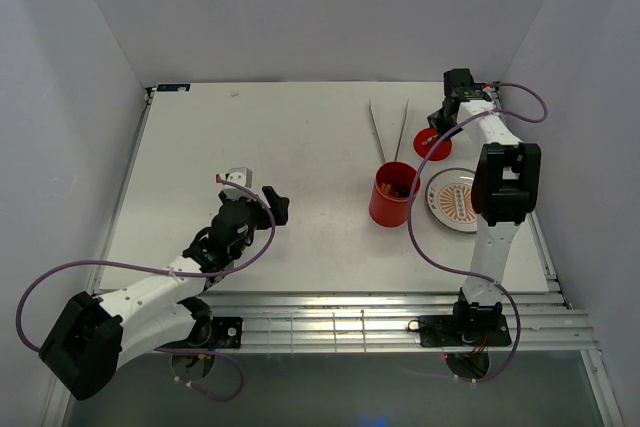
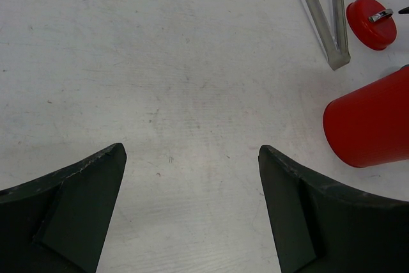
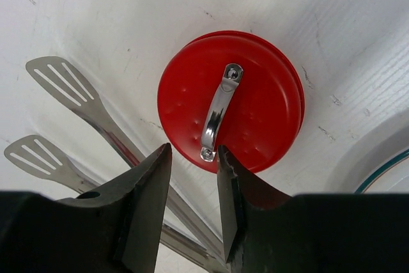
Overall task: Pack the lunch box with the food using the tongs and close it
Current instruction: Pick up the box lid from the center of the board.
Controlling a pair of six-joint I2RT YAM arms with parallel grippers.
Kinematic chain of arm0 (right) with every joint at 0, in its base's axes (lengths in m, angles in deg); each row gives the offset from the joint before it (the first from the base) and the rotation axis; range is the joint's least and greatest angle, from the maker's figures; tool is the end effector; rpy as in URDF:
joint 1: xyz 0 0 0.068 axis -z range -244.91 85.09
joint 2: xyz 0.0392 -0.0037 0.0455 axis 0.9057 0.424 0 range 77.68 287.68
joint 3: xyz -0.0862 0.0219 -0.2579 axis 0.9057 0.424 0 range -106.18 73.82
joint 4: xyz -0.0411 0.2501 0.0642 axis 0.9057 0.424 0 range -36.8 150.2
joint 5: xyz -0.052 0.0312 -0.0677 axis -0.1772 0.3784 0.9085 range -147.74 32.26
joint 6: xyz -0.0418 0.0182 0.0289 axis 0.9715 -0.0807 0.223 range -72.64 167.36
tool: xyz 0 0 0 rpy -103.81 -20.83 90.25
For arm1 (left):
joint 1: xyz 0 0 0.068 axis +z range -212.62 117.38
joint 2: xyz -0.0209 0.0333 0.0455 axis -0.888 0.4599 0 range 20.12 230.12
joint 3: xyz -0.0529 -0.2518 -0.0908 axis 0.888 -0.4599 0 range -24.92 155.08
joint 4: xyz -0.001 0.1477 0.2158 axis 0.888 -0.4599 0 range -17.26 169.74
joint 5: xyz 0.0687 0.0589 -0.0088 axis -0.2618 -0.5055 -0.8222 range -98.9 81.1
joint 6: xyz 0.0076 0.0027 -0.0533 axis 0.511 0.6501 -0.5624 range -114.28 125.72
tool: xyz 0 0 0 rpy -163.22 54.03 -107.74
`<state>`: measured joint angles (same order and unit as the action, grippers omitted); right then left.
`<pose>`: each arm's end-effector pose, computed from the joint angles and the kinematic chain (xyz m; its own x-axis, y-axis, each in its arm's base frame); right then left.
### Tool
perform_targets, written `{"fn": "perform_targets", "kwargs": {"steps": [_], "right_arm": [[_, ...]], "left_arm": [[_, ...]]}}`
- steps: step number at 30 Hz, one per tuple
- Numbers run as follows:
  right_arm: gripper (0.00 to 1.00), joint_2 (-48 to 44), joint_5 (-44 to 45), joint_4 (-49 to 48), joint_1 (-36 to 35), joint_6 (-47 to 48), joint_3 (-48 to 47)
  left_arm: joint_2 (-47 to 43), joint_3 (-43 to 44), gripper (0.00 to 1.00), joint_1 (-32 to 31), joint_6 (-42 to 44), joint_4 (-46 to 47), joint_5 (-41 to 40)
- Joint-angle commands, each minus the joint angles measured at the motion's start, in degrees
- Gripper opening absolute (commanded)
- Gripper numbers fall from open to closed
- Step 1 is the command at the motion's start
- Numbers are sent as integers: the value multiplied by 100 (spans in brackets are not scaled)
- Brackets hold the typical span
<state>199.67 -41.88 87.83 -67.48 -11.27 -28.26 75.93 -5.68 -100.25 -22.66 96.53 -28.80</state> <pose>0.4734 0.0116 0.2221 -0.3252 0.8075 -0.4921 0.7547 0.5352 0.3794 0.1700 -0.1158 0.1978 -0.3881 -0.2650 -0.8827 0.1547 0.9254 -0.3459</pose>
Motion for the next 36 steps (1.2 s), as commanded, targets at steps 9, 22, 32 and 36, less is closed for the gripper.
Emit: {"fn": "perform_targets", "kwargs": {"steps": [9,22,32,36], "right_arm": [[41,615,-4,-299,63,-184,-400],[8,536,75,-326,107,369,-470],[8,-376,-188,-623,195,2249,-1165],[8,-1299,-740,-1081,187,3233,-858]], "left_arm": [[-62,167,95,-8,34,104,65],[-26,176,95,-8,34,104,48],[-62,176,95,-8,52,104,21],[-149,159,95,-8,43,104,48]]}}
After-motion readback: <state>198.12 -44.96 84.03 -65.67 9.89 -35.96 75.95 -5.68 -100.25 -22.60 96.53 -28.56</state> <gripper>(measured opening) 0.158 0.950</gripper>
